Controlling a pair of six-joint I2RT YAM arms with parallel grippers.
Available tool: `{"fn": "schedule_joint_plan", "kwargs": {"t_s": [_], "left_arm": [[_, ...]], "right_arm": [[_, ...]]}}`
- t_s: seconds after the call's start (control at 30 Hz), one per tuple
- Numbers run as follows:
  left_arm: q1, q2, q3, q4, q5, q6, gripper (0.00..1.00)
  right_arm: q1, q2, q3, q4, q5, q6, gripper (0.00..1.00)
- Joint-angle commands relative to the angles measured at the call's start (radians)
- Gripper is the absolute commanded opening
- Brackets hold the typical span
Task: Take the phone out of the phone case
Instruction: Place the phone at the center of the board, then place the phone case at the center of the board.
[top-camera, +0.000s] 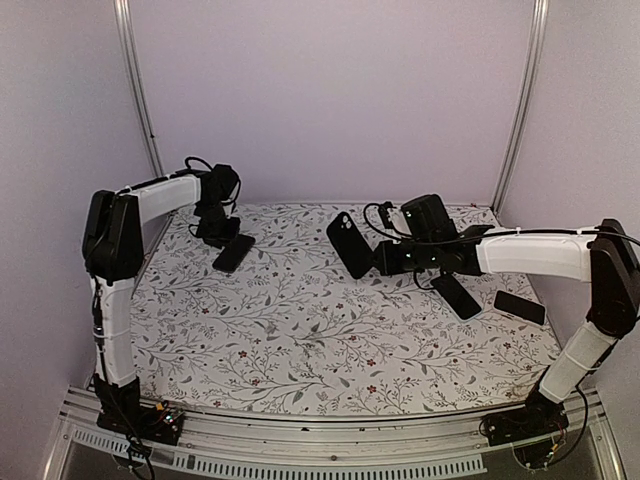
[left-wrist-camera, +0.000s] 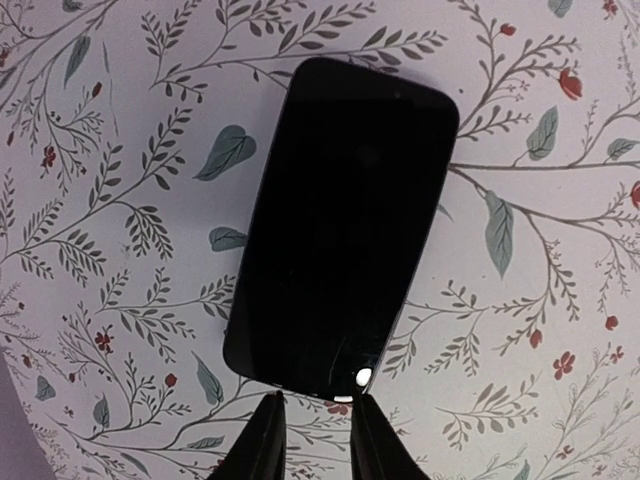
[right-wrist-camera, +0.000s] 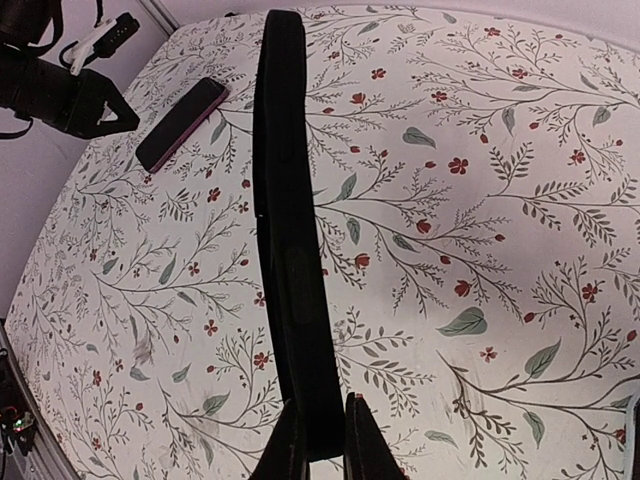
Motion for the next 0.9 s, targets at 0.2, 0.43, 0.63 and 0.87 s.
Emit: {"fn": "schedule_joint_plan", "kwargs": {"t_s": [0.2, 0.43, 0.63, 0.87], "left_arm": [[-0.026, 0.010, 0.031, 0.030, 0.055, -0.020, 0.29], [-0.037, -0.070, -0.020, 0.108, 0.115, -0.038, 0.39], [-0.039, -0.177, -0.138, 0.243, 0.203, -0.065, 0.52], [-0.052, -0.300, -0.280, 0.393, 0.318, -0.086, 0.81]], "right_arm": [[-0.012, -0.044, -0.013, 0.034, -0.010, 0.000, 0.00], [-0.033, -0.050, -0.011, 0.023, -0.009, 0.000, 0.00], [-0.085, -0.057, -0.008, 0.015, -0.036, 0.007, 0.00], [-0.181, -0.042, -0.003, 0.015, -0.110, 0.029, 0.00]]}}
